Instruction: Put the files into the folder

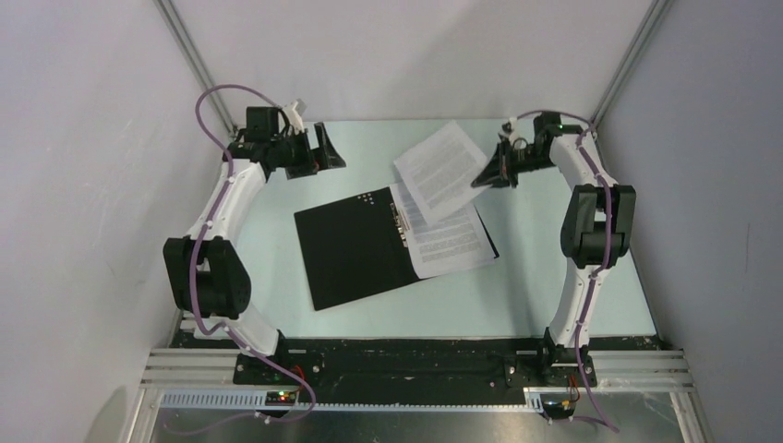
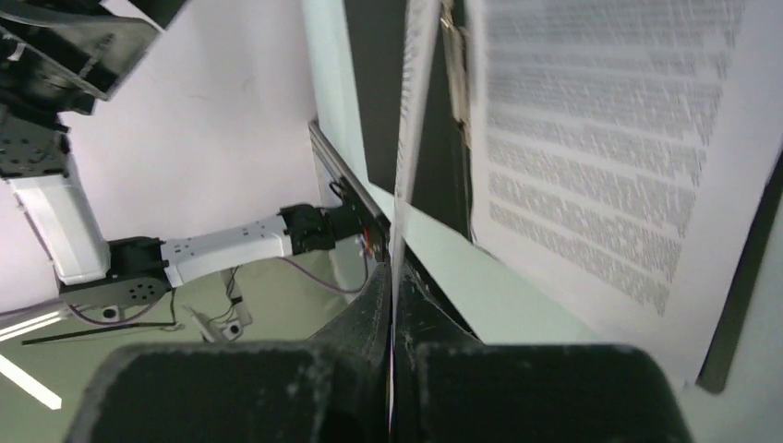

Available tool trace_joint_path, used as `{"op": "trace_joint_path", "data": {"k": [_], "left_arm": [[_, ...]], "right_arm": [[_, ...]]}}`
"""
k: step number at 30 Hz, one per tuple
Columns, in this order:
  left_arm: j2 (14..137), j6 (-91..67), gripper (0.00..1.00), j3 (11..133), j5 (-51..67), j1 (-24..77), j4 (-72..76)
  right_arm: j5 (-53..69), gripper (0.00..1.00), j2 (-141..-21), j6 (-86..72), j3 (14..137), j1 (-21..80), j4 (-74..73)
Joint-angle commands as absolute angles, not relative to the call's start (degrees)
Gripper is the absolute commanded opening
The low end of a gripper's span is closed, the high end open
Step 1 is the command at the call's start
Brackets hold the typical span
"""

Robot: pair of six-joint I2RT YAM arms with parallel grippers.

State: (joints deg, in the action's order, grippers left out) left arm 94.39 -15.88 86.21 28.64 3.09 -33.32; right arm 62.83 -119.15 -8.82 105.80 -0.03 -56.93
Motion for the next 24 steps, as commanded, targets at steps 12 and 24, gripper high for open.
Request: {"op": "trace_joint_path", "data": {"k": [12,24], "left_arm": [[92.42,-13.79,1.00,80.71,26.34,2.90,-38.24],[91.59,-15.60,1.00,79.89,26.38,2.88,-38.27]], "right_arm": [[50.73,0.00,-112.91,-6.28,85.00,-0.14,-58.27],[49.28,0.00,-114.46,-10.49,83.45,3.55,-55.20]]}}
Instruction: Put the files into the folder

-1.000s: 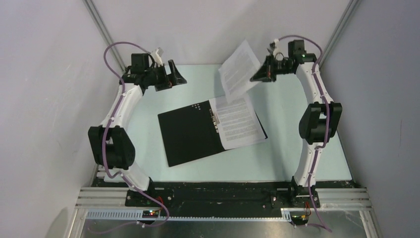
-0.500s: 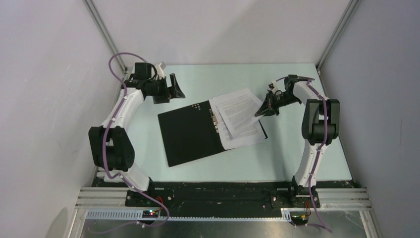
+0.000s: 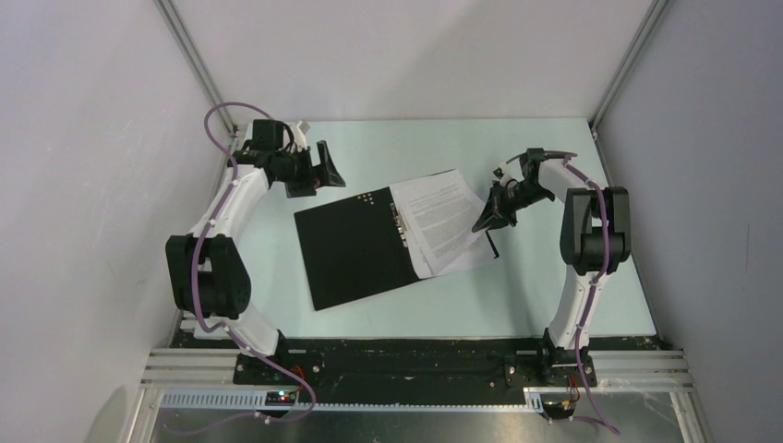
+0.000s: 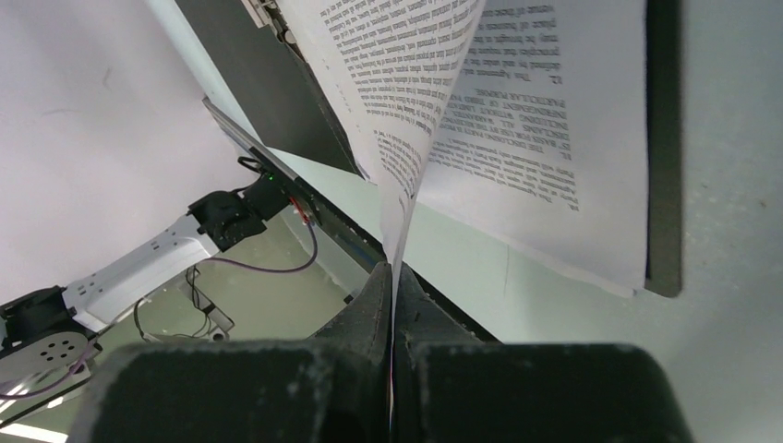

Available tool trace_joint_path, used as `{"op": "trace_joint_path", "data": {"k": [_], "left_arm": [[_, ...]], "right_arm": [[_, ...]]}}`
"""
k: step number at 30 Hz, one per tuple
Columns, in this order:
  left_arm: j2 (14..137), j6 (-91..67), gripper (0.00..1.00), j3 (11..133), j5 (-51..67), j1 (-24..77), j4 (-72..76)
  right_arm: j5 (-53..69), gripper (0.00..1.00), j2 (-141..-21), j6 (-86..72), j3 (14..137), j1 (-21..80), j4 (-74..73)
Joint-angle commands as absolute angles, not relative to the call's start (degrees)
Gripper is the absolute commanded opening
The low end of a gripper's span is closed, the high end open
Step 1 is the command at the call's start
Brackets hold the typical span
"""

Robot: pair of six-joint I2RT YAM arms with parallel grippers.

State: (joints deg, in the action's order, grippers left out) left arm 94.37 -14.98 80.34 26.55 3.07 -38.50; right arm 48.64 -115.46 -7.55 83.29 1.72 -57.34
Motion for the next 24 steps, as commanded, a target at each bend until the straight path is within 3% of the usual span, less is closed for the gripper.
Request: {"op": "trace_joint_path", "data": {"k": [1,6,11,19,22,24], "left_arm": [[91.54,-15.71,1.00,79.80,26.38,2.83,-38.21],[91.03,-16.03,1.00,78.81,26.53,2.87,-38.29],[91.18,-16.69,1.00,78.33,26.78,2.91,-38.28],[91.92,-17.56,1.00,79.19,27.91,2.85,-38.32],[92.82,-18.04,1.00,79.62,28.44,2.90,-38.28],[93.46,-18.17,1.00,79.89,28.80,2.98,-38.28]], "right_arm": [[49.67,0.00,-114.81,-11.00,83.48,3.80,-54.67],[49.76,0.00,-115.69,-12.14,83.29,5.62,-54.14],[49.69,0.09,-116.28,-12.93,83.15,5.73,-53.92],[49.40,0.15,-116.88,-12.82,81.73,6.85,-54.06],[49.53,0.32,-116.28,-12.83,80.24,7.43,-54.20],[49.80,0.37,-116.05,-13.15,79.65,7.52,-53.62]]}}
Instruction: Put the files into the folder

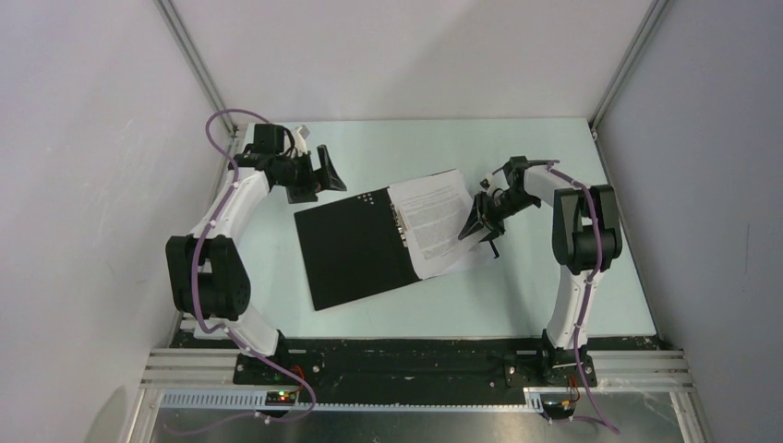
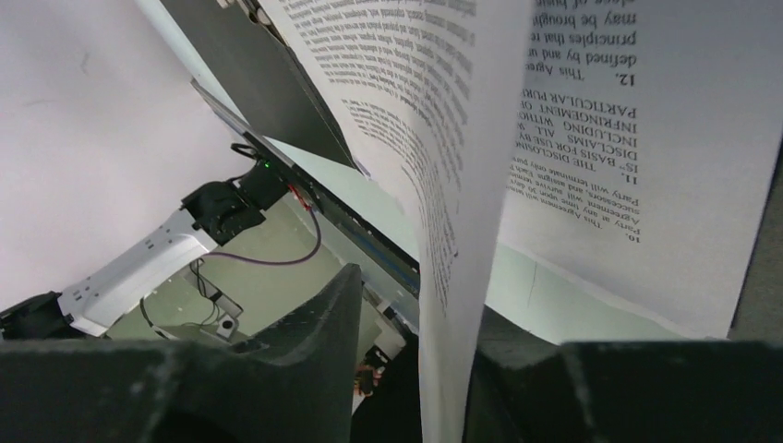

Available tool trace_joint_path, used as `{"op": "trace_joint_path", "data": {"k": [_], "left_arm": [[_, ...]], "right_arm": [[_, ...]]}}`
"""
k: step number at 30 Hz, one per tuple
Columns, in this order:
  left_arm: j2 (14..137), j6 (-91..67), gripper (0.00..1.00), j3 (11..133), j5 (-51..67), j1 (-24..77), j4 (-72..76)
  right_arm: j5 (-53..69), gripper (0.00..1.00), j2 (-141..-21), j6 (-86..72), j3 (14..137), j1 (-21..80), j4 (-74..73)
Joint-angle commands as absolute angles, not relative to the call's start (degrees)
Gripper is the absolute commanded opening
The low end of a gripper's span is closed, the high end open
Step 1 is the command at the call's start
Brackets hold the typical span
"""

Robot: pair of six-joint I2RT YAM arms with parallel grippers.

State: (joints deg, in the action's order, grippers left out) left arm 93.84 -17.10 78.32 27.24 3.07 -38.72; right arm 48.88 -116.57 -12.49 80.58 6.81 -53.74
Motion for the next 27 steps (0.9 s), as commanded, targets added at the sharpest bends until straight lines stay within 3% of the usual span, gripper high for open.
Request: {"op": "trace_joint_path", "data": {"k": [1,4,9,18,22,26,27], "left_arm": [[93.79,-18.19,1.00,80.09,28.91,2.94,-38.29],[94.02,-18.26,1.00,80.27,29.11,2.95,-38.24],[93.63,-18.30,1.00,80.15,29.15,2.96,-38.29],[92.12,-17.83,1.00,78.18,28.52,3.02,-38.28],[92.03,-18.19,1.00,77.82,28.56,3.02,-38.25],[92.29,-18.49,1.00,77.66,28.61,3.07,-38.28],[92.35,-18.52,1.00,77.73,28.29,3.07,-38.26]], "right_arm": [[49.99,0.39,-116.12,-13.55,79.68,7.50,-52.87],[50.15,0.42,-116.60,-14.20,80.21,7.59,-52.34],[48.96,0.29,-117.98,-14.62,81.05,7.73,-52.19],[47.13,0.28,-120.37,-14.54,84.24,8.23,-52.40],[44.14,0.45,-119.81,-14.41,85.92,8.68,-53.41],[36.61,0.78,-117.92,-13.30,88.55,10.13,-56.05],[34.24,0.82,-117.49,-13.21,88.72,10.60,-56.46]]}}
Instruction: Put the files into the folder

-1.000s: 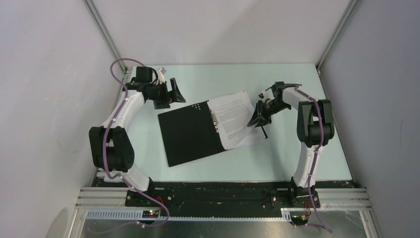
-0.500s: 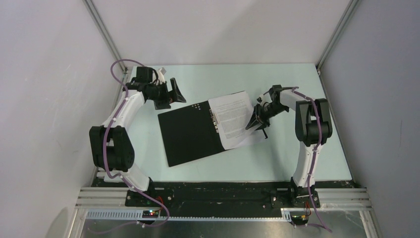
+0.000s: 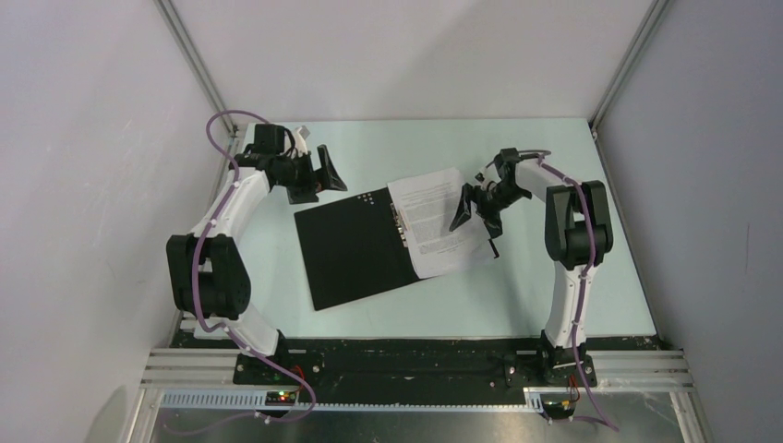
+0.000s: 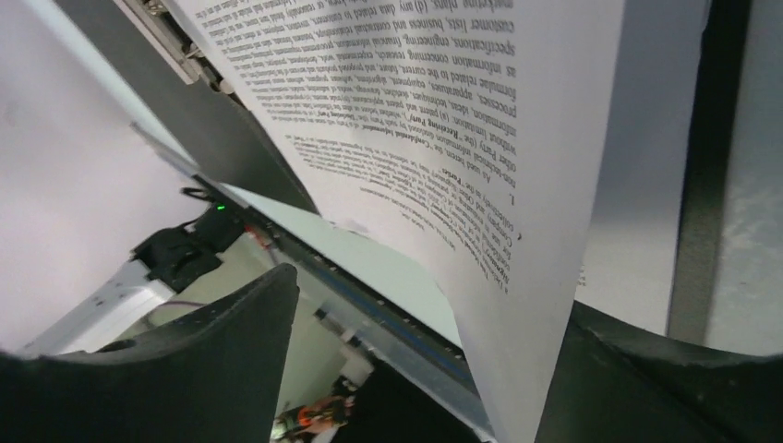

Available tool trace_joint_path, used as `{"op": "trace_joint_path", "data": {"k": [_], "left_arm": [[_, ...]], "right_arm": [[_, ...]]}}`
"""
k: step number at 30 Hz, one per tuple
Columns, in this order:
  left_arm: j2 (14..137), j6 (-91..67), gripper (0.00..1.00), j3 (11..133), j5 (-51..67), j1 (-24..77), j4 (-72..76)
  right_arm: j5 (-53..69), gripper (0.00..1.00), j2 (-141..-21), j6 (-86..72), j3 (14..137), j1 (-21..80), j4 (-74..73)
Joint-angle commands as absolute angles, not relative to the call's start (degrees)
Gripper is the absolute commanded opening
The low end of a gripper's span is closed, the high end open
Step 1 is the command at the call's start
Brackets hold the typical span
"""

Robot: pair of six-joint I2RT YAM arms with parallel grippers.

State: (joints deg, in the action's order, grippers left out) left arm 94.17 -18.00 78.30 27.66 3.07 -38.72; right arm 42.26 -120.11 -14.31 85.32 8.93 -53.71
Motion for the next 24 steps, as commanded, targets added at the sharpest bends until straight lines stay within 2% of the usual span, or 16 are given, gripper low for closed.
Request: {"op": "trace_joint_path", "data": {"k": [1,3,11,19,21,23,24], "left_arm": [[92.41,-18.58,1.00,77.71,27.94,3.07,-38.33],[92.59,-18.88,1.00,77.71,25.21,3.08,-38.28],[94.95,-19.83,1.00,80.33,18.01,7.60,-38.12],[102.91,-22.28,0.97,85.99,21.71,13.98,-35.70],[105.42,-22.47,0.94,87.55,22.74,15.06,-34.84],[108.31,-23.01,0.92,89.65,24.24,15.87,-34.22],[110.24,-23.15,0.91,90.48,25.09,16.32,-34.03]], "right_arm": [[33.12,0.91,-116.45,-13.07,88.70,11.04,-57.14],[29.83,0.98,-114.92,-12.55,88.61,11.82,-58.13],[14.05,0.99,-108.73,-9.17,90.15,10.94,-62.12],[13.68,0.98,-103.31,-3.01,93.47,6.93,-62.81],[16.38,0.88,-103.57,-1.97,94.44,6.99,-61.52],[20.83,0.67,-105.00,-0.50,96.15,7.50,-60.41],[23.14,0.44,-105.85,0.63,97.78,8.27,-60.40]]}}
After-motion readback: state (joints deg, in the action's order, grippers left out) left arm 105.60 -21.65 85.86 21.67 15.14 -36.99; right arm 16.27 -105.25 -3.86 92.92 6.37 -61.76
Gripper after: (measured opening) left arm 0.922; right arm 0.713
